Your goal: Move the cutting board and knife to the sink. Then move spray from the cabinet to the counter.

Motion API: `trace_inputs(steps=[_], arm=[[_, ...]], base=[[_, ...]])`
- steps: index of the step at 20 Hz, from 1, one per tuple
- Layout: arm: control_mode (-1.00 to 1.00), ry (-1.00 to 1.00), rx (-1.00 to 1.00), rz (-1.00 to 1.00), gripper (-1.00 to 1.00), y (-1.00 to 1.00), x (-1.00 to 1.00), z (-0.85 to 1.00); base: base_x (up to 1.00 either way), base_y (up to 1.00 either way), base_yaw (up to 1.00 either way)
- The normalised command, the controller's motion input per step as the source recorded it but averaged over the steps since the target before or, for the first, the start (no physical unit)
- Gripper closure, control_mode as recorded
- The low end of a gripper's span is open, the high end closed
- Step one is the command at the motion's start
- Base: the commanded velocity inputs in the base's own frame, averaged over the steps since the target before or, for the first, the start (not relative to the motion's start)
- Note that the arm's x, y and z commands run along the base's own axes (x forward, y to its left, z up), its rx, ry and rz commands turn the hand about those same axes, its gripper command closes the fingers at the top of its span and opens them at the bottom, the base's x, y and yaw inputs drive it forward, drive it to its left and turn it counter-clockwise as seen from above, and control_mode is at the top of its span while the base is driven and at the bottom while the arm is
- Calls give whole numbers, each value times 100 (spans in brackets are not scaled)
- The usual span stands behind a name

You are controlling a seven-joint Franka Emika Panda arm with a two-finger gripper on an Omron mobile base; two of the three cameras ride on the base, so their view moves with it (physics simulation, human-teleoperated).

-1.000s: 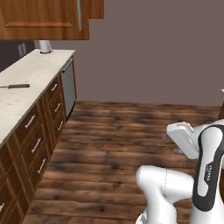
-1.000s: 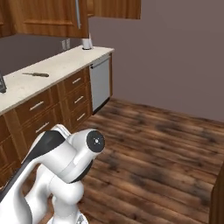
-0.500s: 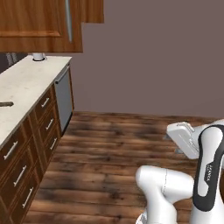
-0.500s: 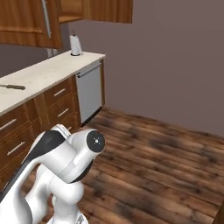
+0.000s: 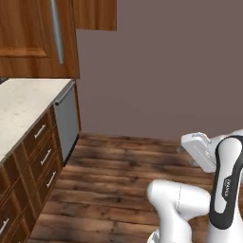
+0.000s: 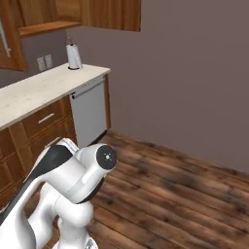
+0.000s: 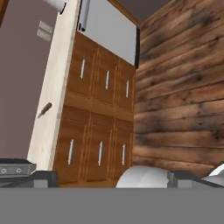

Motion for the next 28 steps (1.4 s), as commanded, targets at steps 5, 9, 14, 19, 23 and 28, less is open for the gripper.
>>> trace_inputs(steps=[5,9,14,19,23,28], arm=[[100,0,0,0,-100,0,0,0],[100,0,0,0,-100,0,0,0],[100,0,0,0,-100,0,0,0],[100,0,0,0,-100,0,0,0],[100,0,0,0,-100,0,0,0],[100,0,0,0,-100,0,0,0]], base=[[100,-31,19],[100,-27,27],[100,-11,32],[99,-3,35],[98,0,39],[88,8,40]])
